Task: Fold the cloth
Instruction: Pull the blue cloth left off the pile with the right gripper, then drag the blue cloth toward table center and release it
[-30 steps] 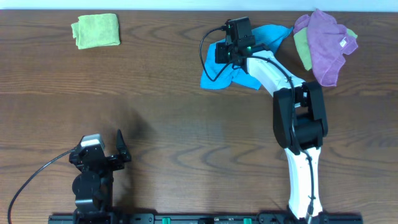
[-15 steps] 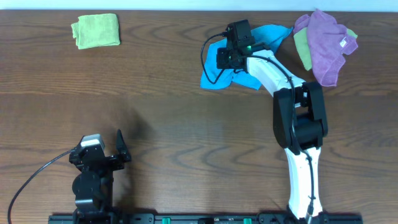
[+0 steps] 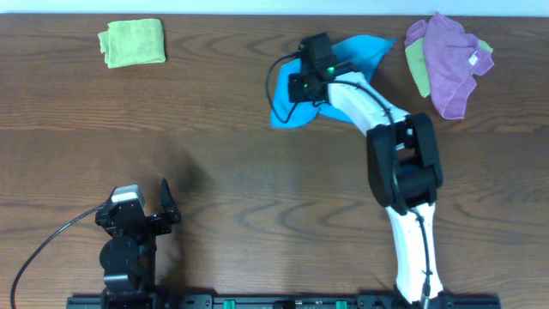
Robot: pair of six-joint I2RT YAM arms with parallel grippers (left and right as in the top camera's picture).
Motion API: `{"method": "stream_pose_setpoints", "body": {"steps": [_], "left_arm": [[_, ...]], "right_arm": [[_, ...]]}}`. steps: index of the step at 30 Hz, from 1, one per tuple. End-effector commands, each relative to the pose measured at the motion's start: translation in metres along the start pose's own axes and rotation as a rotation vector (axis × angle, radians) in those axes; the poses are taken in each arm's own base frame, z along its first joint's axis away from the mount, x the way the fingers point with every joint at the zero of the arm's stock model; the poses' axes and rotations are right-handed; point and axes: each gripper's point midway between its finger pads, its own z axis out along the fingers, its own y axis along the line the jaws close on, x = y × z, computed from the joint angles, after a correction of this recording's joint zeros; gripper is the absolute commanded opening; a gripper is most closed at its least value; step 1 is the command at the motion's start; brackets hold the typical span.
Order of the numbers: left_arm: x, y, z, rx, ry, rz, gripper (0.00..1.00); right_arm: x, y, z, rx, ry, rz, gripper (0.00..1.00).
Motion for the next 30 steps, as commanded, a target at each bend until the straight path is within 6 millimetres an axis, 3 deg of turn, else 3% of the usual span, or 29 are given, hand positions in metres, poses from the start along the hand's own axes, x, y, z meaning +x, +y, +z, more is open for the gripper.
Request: {"method": "stream_pose_setpoints", "body": {"steps": [1,7,25,30], "left_arm": [[0.012,0.005,0.003,-0.024,0.026,0.007,0.95],[0.012,0.005,0.003,-0.023,0.026,0.007,0.95],[0.012,0.005,0.003,-0.023,0.026,0.008,0.95],[0.012,0.005,0.003,-0.024,0.026,0.007,0.95]], "right_arm": [[0.035,0.042,0.018,-0.086,0.100,-0.068,0.01],[0.063,0.089,0.014,-0.227,0.188,-0.104,0.02],[0.148,0.162,-0.002,-0.277,0.386,-0.334,0.02],[0.158,0.165,-0.006,-0.228,0.395,-0.399,0.02]]}}
